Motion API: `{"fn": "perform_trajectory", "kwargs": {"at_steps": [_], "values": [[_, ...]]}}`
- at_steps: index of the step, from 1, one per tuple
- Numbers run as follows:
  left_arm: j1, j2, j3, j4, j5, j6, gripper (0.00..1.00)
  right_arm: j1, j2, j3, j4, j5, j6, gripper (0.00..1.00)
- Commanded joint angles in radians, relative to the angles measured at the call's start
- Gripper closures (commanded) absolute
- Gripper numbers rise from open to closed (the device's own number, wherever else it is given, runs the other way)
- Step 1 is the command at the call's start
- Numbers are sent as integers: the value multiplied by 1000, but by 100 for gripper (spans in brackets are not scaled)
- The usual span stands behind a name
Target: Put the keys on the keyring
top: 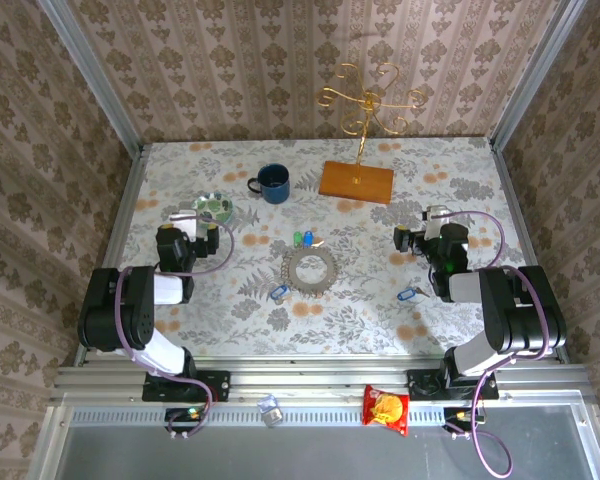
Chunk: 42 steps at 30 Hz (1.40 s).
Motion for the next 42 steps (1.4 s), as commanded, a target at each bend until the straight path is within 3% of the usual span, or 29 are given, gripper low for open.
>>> {"fn": "perform_trajectory", "kwargs": {"at_steps": [1, 13, 16, 19, 23, 28, 32, 36, 39, 42], "values": [[10, -5, 14, -3, 20, -7, 0, 6, -4, 21, 25, 30, 15, 0], [13, -25, -5, 21, 42, 1, 0, 5, -31, 25, -2, 40, 18, 0], [13, -125, -27, -22, 31, -10, 0, 6, -183, 81, -250, 44, 10, 0], [11, -282, -3, -200, -2, -19, 0, 9, -319, 190, -563, 61, 58, 0], [2, -414, 56, -394, 16, -39, 1, 31, -424, 254, -779, 44, 203, 3], [-36, -510, 131, -627, 89, -131, 5, 106, -458, 314, -1019, 27, 426, 15], [-142, -551, 150, -741, 101, -199, 8, 230, -423, 379, -1210, -17, 452, 20], [-332, -576, 132, -788, 12, -230, 9, 362, -370, 416, -1308, -45, 452, 32], [-440, -578, 135, -847, -55, -347, 10, 440, -305, 452, -1342, -94, 484, 46], [-526, -571, 131, -908, -76, -477, 13, 552, -216, 500, -1358, -120, 513, 53]]}}
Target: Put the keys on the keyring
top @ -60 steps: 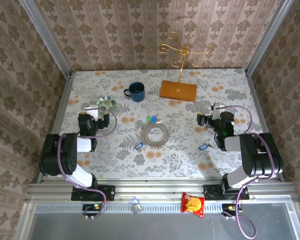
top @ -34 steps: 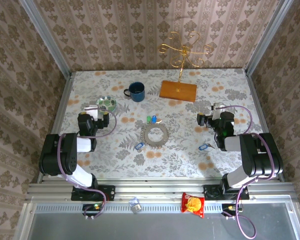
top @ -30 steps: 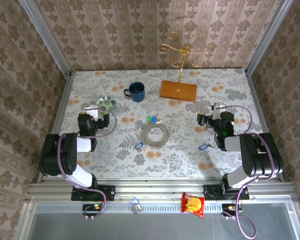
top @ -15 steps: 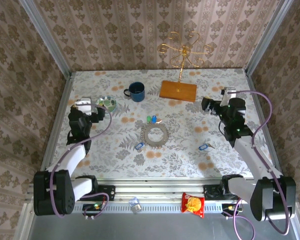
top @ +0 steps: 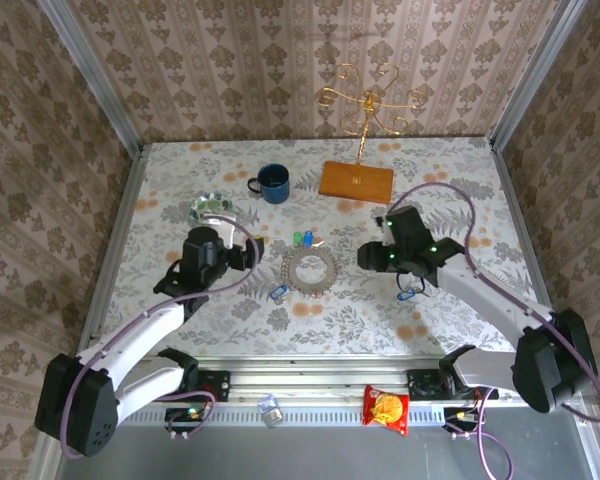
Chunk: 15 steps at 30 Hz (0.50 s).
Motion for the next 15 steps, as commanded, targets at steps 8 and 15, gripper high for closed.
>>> {"fn": "perform_trajectory", "kwargs": {"at_steps": [8, 15], "values": [[-136, -4, -21, -277, -93, -507, 18, 309, 273, 221, -183, 117, 76, 61], [-138, -26, -35, -313, -100, -559, 19, 331, 348, 240, -158, 198, 177, 76]]}}
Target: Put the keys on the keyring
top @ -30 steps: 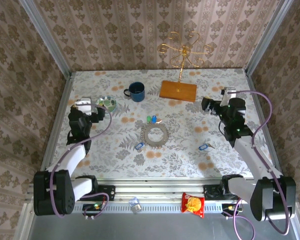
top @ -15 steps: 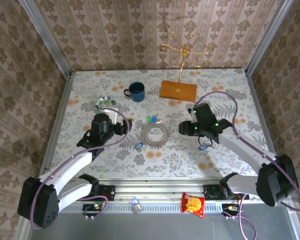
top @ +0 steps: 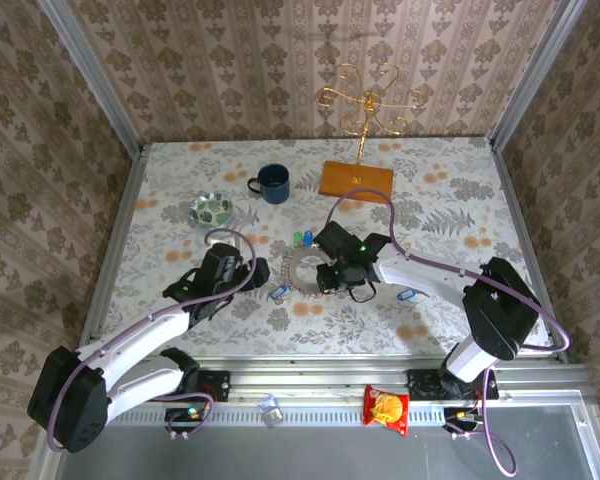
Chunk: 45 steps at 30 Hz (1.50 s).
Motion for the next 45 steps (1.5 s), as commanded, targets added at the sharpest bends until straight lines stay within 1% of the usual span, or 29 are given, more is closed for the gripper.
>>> {"fn": "perform_trajectory", "kwargs": {"at_steps": [1, 7, 16, 25, 45], "values": [[-5, -29, -13, -39, -21, -62, 19, -2, 12, -3, -11, 78, 87, 76], [-5, -49, -34, -28, -29, -56, 19, -1, 70, -12, 30, 45, 103, 75], [-5, -93, -51, -36, -45, -54, 19, -2, 146, 36, 7, 106, 59, 76], [-5, -111, -57, -46, -56, -53, 20, -1, 160, 48, -13, 161, 30, 78], [-5, -113, -67, -8, -44, -64, 21, -1, 215, 58, 22, 120, 3, 81]]}}
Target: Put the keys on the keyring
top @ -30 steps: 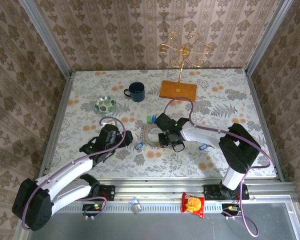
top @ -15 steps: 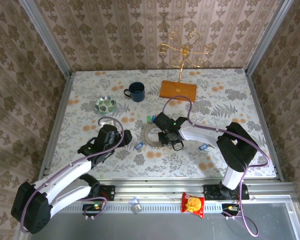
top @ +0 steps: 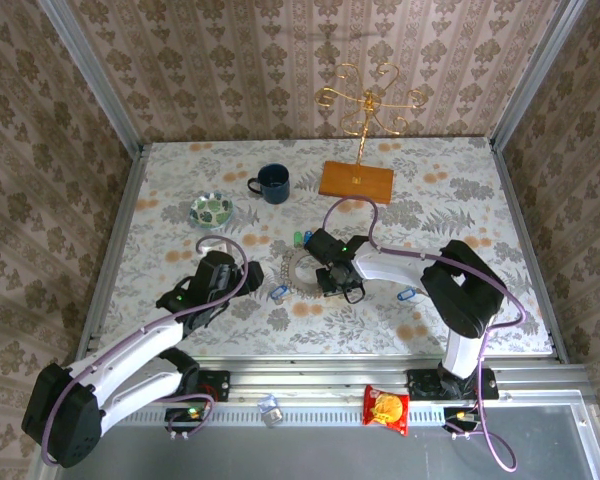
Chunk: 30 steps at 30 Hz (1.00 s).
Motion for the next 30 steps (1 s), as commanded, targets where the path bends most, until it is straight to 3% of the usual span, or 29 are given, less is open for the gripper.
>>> {"fn": "perform_trajectory", "kwargs": {"at_steps": [1, 13, 20, 30], "values": [[-5, -15, -10, 8, -10, -11, 21, 0, 13, 31, 3, 4, -14, 81], [-5, -15, -7, 12, -12, -7, 22, 0, 9, 33, 15, -9, -33, 84], [-5, -13, 5, 14, -17, 25, 22, -1, -19, 19, 73, -13, -63, 100], [-5, -3, 68, 10, -27, 206, 23, -7, -178, -101, 226, -25, -186, 100]]}}
